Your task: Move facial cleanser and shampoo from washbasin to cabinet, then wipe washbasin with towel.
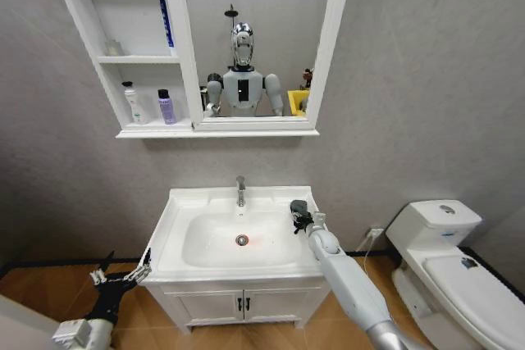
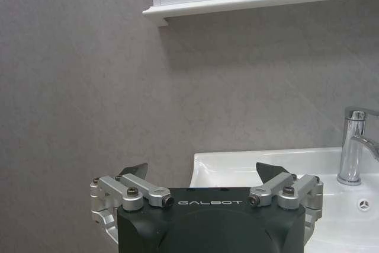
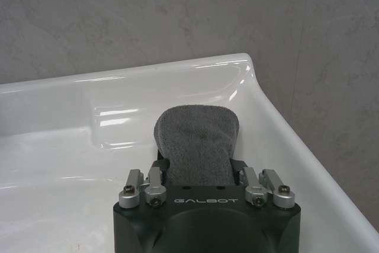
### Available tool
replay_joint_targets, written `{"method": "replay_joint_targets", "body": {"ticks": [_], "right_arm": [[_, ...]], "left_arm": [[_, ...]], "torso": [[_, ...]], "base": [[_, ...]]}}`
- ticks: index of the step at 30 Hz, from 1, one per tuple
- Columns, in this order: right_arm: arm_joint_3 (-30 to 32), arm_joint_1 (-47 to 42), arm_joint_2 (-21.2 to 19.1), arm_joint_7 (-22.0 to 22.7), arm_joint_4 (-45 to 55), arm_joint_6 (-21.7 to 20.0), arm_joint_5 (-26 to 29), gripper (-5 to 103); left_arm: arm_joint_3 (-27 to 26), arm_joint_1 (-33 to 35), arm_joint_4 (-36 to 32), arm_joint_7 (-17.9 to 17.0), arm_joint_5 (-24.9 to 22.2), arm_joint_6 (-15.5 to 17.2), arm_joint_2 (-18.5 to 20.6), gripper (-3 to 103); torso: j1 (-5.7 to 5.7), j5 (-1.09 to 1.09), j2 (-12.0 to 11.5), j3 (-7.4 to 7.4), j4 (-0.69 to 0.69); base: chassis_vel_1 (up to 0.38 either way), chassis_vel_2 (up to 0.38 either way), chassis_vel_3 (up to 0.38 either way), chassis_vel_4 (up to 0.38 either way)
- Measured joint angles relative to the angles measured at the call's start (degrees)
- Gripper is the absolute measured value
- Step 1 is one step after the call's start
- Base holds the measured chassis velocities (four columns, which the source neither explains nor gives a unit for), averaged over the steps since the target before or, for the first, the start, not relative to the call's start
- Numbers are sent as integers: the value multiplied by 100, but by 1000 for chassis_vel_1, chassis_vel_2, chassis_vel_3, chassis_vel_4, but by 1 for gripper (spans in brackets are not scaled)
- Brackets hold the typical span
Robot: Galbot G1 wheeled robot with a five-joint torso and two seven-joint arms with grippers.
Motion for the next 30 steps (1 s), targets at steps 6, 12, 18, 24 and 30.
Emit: {"method": "replay_joint_targets", "body": {"ticks": [6,12,18,24,30], "right_arm": [[15,-57,-8,41,210,-32,-22,34],[-131,-202,36,290,862,-244,-20,9],[-852,-413,239,696,1412,-540,-69,7],[-1145,-487,367,1160,1210,-639,-19,7],[-1162,-452,256,1377,958,-691,48,7]], "left_arm": [[0,0,0,0,0,0,0,100],[0,0,0,0,-1,0,0,100],[0,0,0,0,0,0,0,100],[0,0,0,0,-1,0,0,100],[0,0,0,0,-1,0,0,100]], "torso": [[0,1,0,0,0],[0,0,0,0,0],[0,0,0,0,2],[0,0,0,0,1],[0,0,0,0,0]], "base": [[0,0,0,0],[0,0,0,0],[0,0,0,0],[0,0,0,0],[0,0,0,0]]}}
